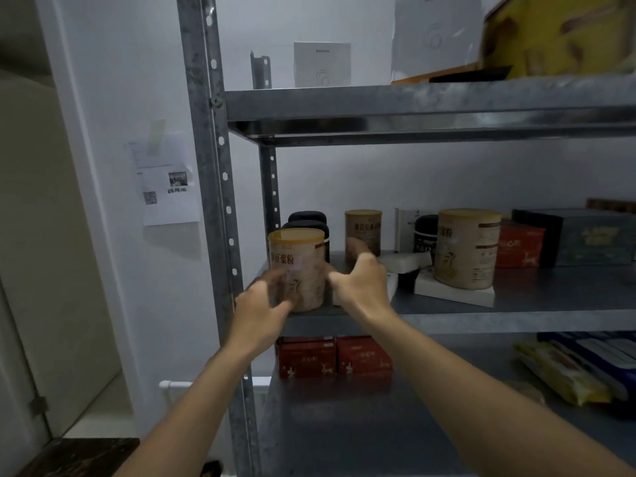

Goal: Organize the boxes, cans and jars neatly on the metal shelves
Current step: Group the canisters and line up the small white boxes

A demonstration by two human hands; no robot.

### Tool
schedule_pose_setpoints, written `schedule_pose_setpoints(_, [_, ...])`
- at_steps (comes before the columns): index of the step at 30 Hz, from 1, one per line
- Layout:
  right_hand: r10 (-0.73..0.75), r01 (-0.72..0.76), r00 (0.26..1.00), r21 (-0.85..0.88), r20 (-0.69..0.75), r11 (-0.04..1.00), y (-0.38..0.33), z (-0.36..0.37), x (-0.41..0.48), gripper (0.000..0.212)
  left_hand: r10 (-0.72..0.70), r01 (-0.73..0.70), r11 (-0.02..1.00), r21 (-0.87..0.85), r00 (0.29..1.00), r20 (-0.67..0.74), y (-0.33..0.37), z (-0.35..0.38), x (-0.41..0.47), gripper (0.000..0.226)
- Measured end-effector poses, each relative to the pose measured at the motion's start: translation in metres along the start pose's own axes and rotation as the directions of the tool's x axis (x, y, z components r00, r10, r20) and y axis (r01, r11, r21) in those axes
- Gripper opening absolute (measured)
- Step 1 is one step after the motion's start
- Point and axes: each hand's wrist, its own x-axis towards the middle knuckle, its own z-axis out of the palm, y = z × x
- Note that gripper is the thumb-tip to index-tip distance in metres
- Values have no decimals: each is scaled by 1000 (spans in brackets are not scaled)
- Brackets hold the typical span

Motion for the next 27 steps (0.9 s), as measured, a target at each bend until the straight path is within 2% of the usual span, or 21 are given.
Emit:
schedule_pose_setpoints(5, [-3,-4,997,-89,-82,996,4,-40,-4,60,93,-86,991,101,993,-67,39,21,-8,39])
schedule_pose_setpoints(9, [-38,27,996,-125,-86,992,16,-75,-4,66,135,-121,983,136,986,-97,68,47,-7,41])
schedule_pose_setpoints(15, [-73,44,982,-162,-173,986,52,-123,-9,76,103,-99,989,113,994,-29,100,93,-6,55])
schedule_pose_setpoints(19, [-80,28,958,-190,-274,981,76,-155,-4,84,45,-45,999,23,999,-15,111,117,-2,54])
schedule_pose_setpoints(22, [16,-43,954,-85,-298,995,91,-168,14,95,-3,3,1000,-15,1000,6,112,132,6,54])
schedule_pose_setpoints(25, [138,-122,960,79,-245,989,102,-171,35,115,-38,39,998,-39,999,36,113,145,18,56])
schedule_pose_setpoints(27, [171,-151,961,105,-216,983,109,-170,49,127,-71,75,993,-91,996,51,113,154,29,54])
